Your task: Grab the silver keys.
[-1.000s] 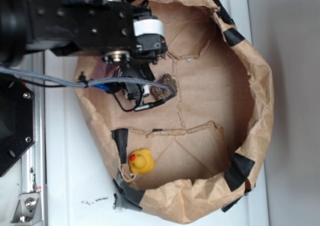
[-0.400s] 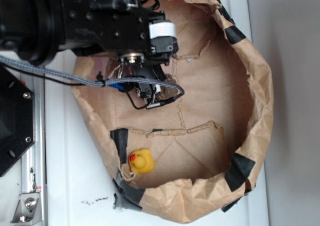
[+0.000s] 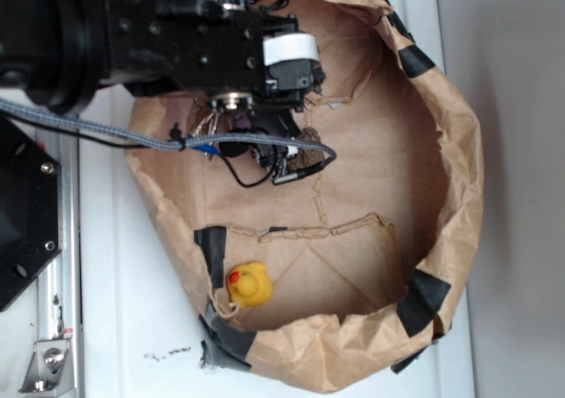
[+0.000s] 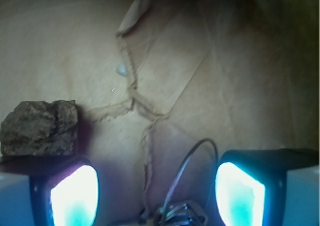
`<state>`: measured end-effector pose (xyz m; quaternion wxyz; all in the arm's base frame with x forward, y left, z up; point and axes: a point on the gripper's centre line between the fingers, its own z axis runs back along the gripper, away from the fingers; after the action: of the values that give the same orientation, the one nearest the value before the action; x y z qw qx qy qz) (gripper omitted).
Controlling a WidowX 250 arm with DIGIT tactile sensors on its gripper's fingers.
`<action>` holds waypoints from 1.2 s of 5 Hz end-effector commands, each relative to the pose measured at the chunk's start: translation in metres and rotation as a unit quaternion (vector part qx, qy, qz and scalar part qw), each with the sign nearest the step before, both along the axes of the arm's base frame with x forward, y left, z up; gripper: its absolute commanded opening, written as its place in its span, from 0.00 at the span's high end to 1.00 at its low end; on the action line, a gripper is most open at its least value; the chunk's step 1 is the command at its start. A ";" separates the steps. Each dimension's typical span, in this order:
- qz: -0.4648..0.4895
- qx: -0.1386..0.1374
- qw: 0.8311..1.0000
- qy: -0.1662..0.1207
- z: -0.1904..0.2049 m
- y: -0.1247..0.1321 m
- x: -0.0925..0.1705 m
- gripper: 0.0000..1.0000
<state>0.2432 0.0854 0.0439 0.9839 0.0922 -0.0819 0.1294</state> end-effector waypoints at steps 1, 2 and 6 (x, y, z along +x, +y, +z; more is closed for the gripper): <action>0.008 0.028 0.999 -0.023 -0.001 0.016 0.012 0.00; -0.003 0.037 0.999 0.000 -0.017 0.014 0.006 0.00; -0.050 0.041 0.998 -0.002 -0.011 0.007 -0.020 1.00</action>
<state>0.2215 0.0876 0.0210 0.9859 0.1230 -0.0792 0.0810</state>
